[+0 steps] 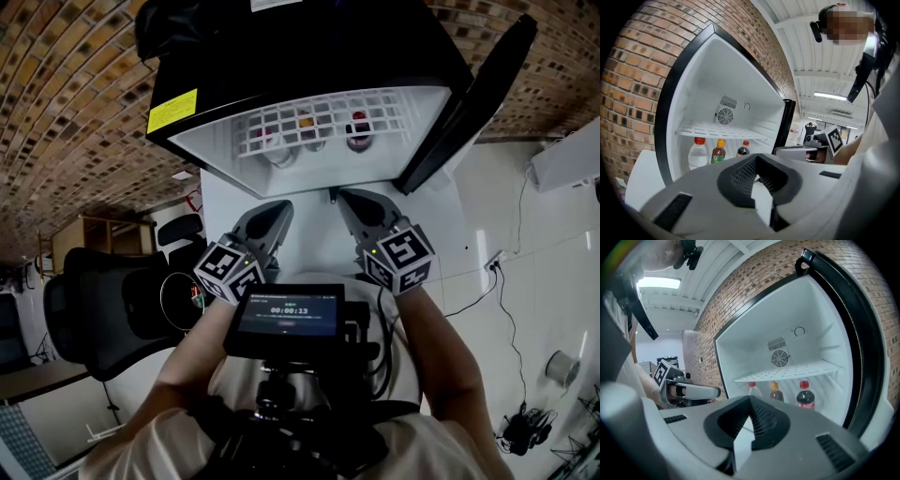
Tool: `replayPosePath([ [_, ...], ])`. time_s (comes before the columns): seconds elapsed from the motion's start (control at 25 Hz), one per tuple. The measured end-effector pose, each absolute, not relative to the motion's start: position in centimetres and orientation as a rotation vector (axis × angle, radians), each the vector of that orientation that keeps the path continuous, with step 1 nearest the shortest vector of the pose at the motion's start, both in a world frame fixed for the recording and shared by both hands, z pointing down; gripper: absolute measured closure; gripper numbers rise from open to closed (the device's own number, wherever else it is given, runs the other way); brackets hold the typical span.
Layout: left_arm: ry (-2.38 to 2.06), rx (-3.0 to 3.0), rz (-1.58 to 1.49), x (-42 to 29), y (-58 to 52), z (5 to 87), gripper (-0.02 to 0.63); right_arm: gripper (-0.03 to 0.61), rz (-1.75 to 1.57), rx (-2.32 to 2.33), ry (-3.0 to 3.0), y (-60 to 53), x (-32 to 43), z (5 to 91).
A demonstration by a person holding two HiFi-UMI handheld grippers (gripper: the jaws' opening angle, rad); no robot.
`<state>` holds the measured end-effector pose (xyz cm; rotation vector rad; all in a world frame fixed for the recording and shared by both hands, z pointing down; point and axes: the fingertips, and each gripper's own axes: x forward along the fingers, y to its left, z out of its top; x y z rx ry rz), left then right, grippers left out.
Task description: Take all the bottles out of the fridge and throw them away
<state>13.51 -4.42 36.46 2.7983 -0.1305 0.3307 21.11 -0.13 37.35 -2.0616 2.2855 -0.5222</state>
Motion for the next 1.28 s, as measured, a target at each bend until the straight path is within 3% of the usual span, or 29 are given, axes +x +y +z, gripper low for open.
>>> replayPosePath([
  [1.28, -0.253, 2.784, 0.380, 12.8, -5.3, 39.3, 0.603, 0.572, -0.547, -2.081, 2.242, 1.4, 21.1, 38.2],
])
